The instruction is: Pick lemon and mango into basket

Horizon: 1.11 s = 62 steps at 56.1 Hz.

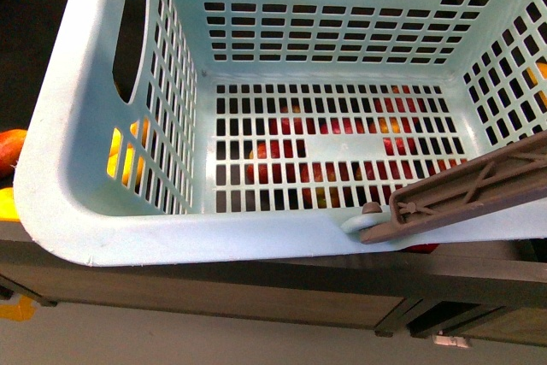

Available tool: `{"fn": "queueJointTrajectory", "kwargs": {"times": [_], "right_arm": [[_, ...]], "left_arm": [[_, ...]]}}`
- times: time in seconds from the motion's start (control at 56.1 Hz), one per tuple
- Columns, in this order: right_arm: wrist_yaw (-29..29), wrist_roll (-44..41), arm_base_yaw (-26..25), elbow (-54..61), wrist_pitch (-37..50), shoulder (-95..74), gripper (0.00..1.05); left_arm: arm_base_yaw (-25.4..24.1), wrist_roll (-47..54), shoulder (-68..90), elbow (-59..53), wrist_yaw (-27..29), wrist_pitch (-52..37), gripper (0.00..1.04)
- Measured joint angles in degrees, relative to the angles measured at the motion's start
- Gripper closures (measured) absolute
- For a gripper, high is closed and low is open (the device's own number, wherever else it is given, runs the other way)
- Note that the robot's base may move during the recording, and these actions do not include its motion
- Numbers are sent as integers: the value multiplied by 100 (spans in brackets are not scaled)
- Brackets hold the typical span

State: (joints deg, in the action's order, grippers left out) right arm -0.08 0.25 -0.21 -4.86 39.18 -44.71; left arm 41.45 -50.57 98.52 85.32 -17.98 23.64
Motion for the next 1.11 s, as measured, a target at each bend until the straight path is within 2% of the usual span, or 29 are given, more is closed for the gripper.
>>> {"fn": "queueJointTrajectory", "kwargs": {"times": [0.357, 0.499, 0.66, 0.874, 1.106], "right_arm": [[9, -9, 9, 382, -529, 986, 102], [9, -9, 9, 382, -588, 1143, 78], [9, -7, 9, 382, -592, 1143, 41], [33, -7, 9, 382, -592, 1143, 9], [26, -7, 9, 382, -592, 1147, 9]], "left_arm": [[0, 7, 0, 0, 11, 0, 98], [2, 7, 0, 0, 11, 0, 98], [0, 7, 0, 0, 22, 0, 98], [42, 0, 0, 0, 9, 0, 98], [68, -24, 2, 0, -87, 0, 98]]}}
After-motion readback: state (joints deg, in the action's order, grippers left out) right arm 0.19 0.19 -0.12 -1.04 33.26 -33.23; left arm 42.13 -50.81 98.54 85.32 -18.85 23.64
